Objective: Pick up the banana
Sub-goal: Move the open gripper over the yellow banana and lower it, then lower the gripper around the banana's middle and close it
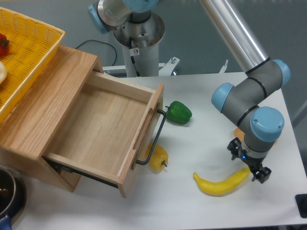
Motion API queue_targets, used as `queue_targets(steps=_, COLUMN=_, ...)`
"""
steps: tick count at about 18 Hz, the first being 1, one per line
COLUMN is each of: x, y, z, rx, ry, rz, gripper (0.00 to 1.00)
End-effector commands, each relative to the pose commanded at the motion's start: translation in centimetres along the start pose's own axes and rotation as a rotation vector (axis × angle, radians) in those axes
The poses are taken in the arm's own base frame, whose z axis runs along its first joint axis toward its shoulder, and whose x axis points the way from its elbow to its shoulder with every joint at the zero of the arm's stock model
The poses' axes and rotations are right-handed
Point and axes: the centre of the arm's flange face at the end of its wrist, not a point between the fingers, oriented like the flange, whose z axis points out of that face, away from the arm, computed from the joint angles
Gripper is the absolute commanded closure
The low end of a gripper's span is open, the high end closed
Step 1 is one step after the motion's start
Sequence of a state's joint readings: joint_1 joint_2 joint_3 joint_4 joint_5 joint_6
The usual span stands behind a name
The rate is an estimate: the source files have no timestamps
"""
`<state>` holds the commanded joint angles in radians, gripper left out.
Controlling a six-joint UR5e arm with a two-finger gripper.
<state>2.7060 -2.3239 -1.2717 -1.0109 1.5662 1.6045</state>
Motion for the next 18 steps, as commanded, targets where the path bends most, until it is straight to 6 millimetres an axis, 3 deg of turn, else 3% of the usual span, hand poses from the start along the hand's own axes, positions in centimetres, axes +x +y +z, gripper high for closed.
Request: queue_targets(steps=18, x=0.5, y=-0.6, z=1.9, rx=0.007, ry=-0.017, rz=-0.021, gripper=0.04)
